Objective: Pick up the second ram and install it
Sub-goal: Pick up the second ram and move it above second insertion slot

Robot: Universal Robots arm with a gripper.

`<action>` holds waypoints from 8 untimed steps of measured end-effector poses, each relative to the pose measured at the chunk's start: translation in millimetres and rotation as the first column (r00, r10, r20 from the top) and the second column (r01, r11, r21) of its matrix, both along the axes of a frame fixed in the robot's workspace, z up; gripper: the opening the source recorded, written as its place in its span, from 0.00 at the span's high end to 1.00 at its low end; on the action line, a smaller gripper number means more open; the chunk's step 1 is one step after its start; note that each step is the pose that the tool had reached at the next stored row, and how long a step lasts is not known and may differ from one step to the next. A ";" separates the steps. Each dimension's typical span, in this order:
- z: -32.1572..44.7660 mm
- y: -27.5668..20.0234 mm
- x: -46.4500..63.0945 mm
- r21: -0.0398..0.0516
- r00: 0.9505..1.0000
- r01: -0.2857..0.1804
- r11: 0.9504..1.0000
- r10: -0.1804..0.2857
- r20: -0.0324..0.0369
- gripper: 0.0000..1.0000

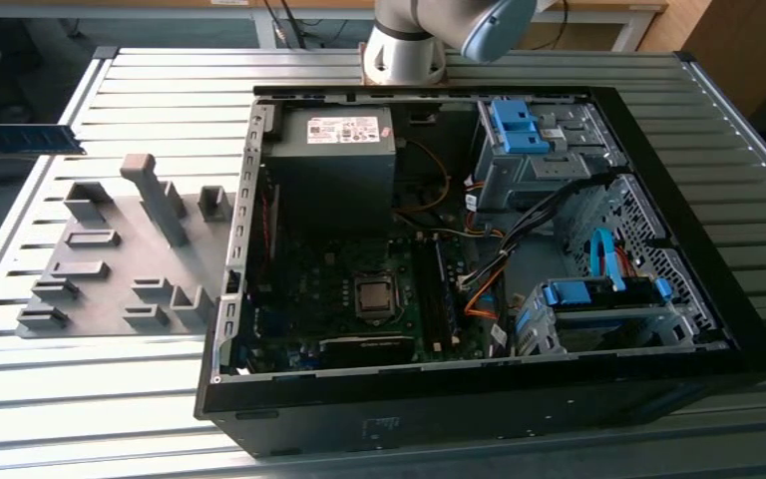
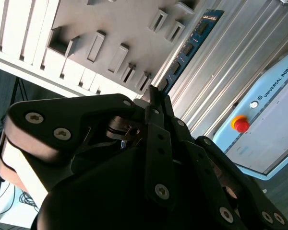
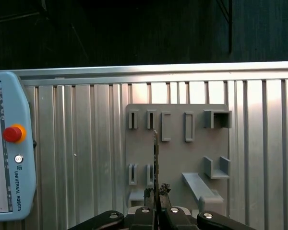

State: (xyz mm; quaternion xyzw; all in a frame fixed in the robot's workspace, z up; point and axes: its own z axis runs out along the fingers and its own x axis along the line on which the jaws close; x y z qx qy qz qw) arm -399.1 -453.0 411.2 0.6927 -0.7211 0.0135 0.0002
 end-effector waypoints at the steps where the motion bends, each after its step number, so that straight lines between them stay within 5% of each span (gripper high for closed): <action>1: 0.0 0.0 0.5 0.000 1.000 0.000 1.000 0.000 0.000 0.86; 8: 0.0 0.0 5.9 0.000 1.000 0.000 1.000 0.000 0.000 0.86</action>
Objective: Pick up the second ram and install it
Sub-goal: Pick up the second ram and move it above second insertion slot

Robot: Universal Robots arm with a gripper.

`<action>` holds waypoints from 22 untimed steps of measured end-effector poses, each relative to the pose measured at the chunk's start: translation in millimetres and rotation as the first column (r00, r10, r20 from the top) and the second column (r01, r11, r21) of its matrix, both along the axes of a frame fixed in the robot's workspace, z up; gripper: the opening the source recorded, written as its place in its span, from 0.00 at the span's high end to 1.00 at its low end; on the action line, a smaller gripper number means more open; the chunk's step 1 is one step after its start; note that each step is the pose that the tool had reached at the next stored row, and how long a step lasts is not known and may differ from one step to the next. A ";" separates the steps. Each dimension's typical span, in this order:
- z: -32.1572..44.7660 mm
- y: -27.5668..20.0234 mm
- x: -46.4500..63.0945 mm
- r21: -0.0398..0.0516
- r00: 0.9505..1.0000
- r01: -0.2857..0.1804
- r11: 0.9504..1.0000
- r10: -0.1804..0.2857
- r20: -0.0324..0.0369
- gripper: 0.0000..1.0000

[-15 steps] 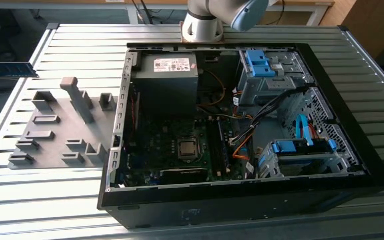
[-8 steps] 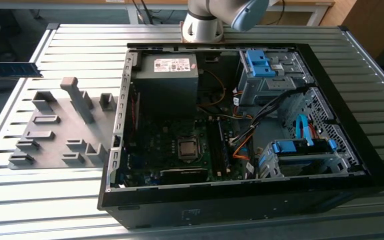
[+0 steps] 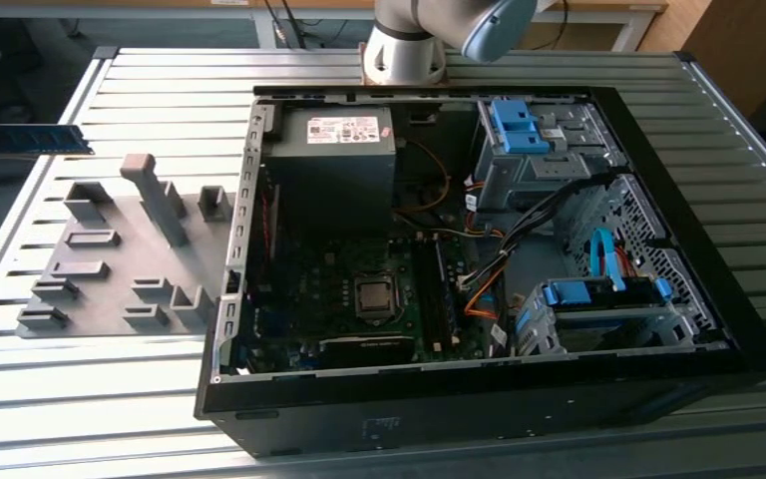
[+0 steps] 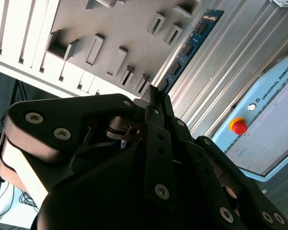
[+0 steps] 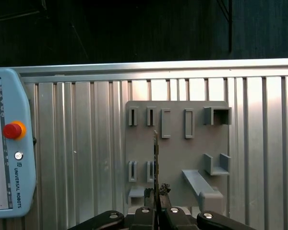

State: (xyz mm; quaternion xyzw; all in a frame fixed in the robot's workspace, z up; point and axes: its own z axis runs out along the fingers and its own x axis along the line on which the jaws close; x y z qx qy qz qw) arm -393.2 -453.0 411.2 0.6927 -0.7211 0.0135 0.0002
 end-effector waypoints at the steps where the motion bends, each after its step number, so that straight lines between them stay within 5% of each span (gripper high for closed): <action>1: 0.0 0.0 0.0 0.000 1.000 0.000 1.000 0.000 0.000 0.86; 22: 0.0 0.0 13.7 0.000 1.000 0.000 1.000 0.000 0.000 0.86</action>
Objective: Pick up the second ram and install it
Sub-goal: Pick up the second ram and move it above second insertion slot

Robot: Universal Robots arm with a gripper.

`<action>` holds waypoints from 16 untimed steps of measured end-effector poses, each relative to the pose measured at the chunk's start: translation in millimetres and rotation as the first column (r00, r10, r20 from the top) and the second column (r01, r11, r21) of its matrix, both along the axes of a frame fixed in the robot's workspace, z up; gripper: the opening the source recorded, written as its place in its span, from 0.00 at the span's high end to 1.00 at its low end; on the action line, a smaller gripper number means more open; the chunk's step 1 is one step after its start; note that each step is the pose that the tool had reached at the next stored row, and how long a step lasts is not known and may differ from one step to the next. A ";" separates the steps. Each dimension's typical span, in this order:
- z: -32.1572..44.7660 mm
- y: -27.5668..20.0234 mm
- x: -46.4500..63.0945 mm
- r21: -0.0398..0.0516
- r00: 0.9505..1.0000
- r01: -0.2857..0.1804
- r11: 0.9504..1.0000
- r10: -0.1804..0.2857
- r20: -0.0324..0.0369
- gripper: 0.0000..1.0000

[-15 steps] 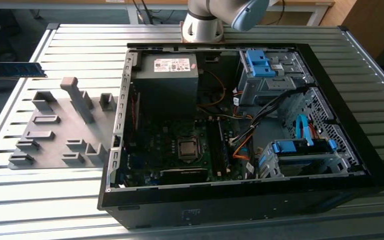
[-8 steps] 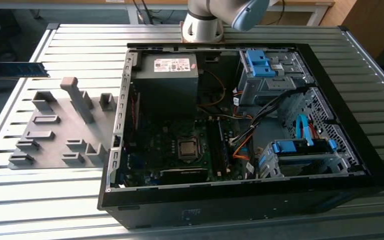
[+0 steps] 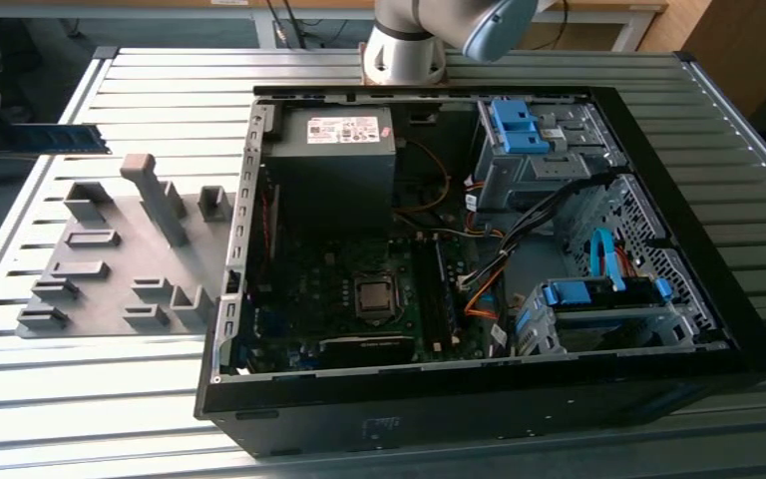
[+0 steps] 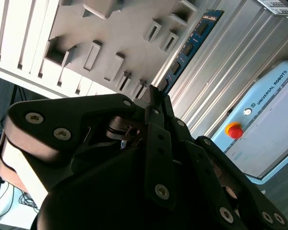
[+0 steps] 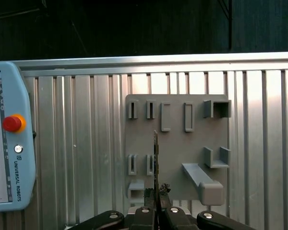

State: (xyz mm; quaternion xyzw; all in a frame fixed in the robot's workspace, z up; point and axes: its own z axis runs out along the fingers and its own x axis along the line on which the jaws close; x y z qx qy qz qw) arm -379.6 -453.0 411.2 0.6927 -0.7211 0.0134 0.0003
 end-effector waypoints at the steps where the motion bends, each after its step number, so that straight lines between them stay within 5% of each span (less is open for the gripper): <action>1: 0.0 0.0 0.3 0.000 1.000 0.000 1.000 0.000 0.000 0.86; 16: 0.0 0.0 10.4 0.000 1.000 0.000 1.000 0.000 0.000 0.86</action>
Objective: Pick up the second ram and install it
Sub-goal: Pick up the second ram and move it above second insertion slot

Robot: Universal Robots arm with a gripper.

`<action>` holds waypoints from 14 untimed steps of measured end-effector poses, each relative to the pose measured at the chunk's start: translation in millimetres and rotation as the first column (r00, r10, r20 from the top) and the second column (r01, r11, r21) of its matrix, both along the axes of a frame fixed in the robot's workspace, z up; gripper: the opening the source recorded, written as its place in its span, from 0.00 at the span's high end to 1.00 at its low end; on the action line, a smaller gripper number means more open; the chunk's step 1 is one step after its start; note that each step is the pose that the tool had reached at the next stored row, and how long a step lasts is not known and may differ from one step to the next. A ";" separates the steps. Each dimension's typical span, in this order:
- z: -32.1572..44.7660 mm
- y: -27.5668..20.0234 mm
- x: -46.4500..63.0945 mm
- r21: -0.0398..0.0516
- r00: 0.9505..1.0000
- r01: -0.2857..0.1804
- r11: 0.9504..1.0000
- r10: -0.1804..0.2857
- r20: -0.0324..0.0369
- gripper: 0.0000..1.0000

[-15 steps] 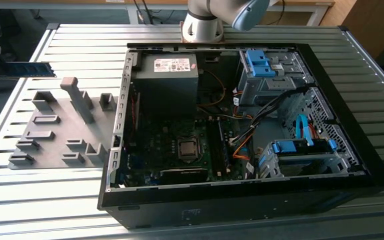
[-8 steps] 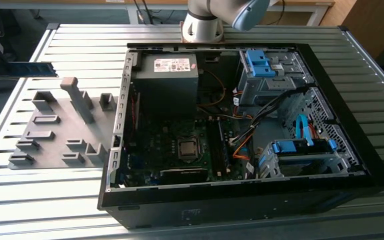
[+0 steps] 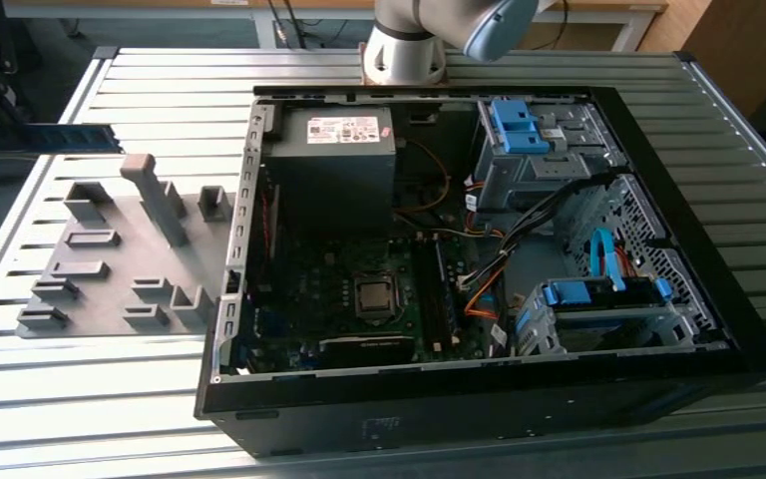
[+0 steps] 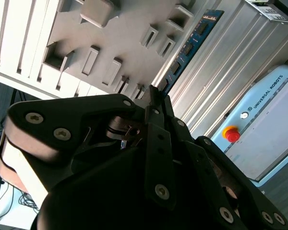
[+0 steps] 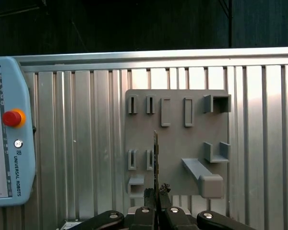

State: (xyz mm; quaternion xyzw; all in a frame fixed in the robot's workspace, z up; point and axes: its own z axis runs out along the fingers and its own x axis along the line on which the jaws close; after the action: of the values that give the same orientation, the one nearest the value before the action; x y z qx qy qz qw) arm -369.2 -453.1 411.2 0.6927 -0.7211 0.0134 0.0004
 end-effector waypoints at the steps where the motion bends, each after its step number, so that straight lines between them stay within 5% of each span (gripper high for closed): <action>1: 0.0 0.0 0.9 0.000 1.000 0.000 1.000 0.000 0.000 0.86; 14: 0.0 0.0 15.5 0.000 1.000 0.000 1.000 0.000 0.000 0.86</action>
State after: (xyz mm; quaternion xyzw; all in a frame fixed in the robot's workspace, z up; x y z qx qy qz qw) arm -353.7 -453.1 411.2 0.6927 -0.7211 0.0134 0.0004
